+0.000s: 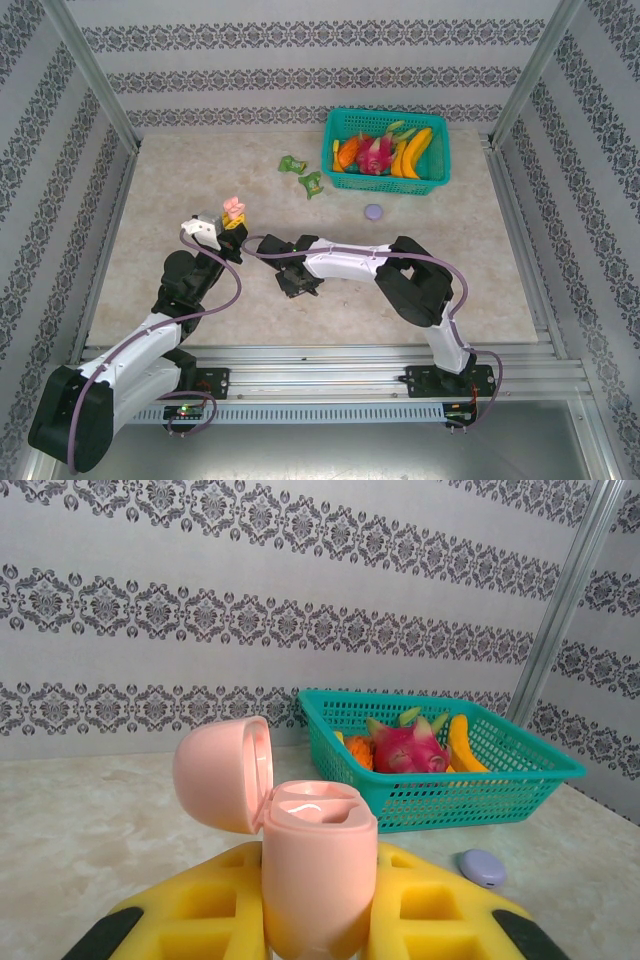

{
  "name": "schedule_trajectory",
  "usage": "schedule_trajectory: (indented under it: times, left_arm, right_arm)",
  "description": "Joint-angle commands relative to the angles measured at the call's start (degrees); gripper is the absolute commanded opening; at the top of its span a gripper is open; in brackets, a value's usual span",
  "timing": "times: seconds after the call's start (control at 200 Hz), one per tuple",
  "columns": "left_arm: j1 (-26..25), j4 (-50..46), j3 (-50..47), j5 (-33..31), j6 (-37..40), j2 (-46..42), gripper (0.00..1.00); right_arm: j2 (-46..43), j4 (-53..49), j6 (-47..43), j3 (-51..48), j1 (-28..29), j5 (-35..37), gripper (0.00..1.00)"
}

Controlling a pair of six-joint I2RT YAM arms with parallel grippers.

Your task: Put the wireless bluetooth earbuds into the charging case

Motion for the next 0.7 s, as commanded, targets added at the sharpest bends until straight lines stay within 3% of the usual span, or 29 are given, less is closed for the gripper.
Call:
schedule_trajectory:
  times: [0.0,0.694]
  left_arm:
    - [0.67,2.71,0.71,0.58,-0.78,-0.93,0.00]
    - [0.68,2.53,0.84,0.78,-0.86,-0.88,0.00]
  right_arm:
    - [1.45,0.06,1.37,0.41,0.67,2.03,0.31]
    - [1.10,0.23,1.44,-0.95,0.88,2.53,0.20]
